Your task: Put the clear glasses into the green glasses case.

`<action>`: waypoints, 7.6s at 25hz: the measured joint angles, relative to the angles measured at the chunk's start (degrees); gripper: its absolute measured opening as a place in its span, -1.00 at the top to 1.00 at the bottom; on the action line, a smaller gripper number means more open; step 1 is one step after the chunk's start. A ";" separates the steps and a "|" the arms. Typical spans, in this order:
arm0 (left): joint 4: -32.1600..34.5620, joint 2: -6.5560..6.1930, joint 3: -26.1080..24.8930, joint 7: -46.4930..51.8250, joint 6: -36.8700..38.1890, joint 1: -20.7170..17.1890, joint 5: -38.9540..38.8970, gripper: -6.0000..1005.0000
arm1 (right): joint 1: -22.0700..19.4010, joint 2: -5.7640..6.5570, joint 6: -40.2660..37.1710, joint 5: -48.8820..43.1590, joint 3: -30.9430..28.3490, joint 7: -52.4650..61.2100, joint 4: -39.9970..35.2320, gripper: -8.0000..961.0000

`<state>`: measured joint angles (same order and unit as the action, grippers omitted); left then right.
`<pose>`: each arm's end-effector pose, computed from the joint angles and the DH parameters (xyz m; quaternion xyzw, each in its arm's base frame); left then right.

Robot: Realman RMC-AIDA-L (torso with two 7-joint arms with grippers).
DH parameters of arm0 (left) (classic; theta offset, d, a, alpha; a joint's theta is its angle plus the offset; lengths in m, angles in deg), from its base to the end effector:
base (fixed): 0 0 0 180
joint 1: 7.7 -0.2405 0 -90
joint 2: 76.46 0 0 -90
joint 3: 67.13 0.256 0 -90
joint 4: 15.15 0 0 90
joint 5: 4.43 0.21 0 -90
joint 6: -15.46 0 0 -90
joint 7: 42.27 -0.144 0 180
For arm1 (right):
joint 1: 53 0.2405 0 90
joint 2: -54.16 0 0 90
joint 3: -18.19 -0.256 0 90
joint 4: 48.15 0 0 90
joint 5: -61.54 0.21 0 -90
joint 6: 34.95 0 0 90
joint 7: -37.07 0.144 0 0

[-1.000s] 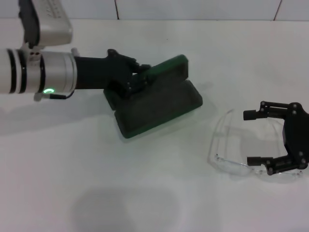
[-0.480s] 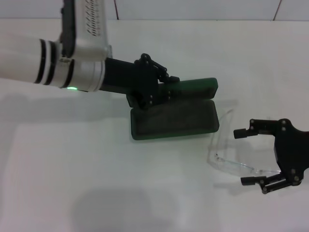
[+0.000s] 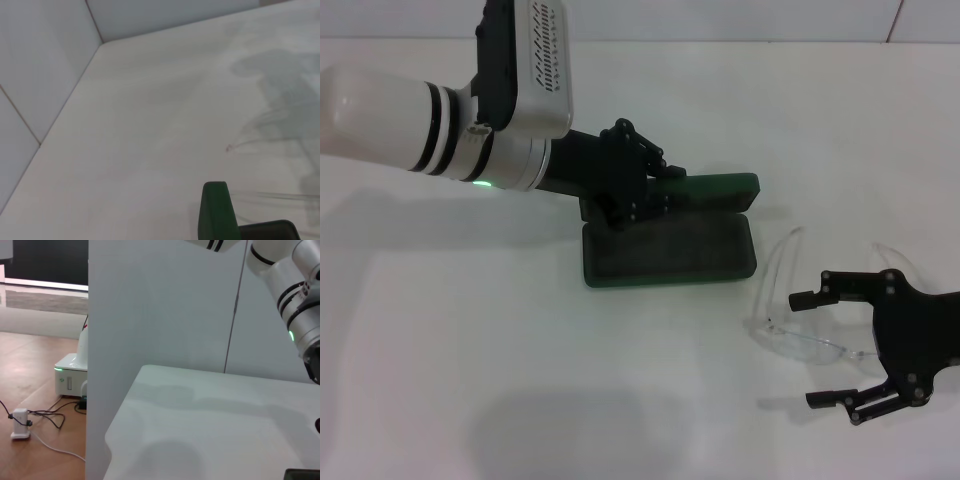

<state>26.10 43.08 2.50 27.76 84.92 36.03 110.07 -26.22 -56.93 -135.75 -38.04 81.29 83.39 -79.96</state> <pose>-0.1688 0.3889 -0.0613 -0.9886 0.0866 -0.0567 0.1094 0.2651 0.2809 0.0042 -0.9659 -0.0835 0.2434 0.0282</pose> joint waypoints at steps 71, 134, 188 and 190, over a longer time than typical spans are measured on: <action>-37.14 1.23 2.00 -48.51 25.15 -23.28 -77.52 -0.19 | 17.60 -4.22 -9.20 -40.16 10.01 68.24 -40.73 -0.79; -40.69 1.22 3.75 -49.65 24.04 -23.43 -77.33 -0.20 | 17.86 -5.00 3.03 -43.34 39.01 77.87 -38.40 0.31; -40.62 0.67 4.05 -41.77 33.09 -22.76 -76.57 -0.18 | 4.89 -5.10 13.58 -24.92 23.71 38.41 -48.99 0.72; -39.43 0.61 5.31 -40.91 33.12 -22.69 -75.42 -0.18 | 3.30 -5.10 15.72 -20.58 23.19 31.91 -47.38 0.72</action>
<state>-13.33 43.69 7.80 -13.14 118.04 13.34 34.65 -22.92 -62.03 -120.03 -58.62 104.48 115.30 -127.34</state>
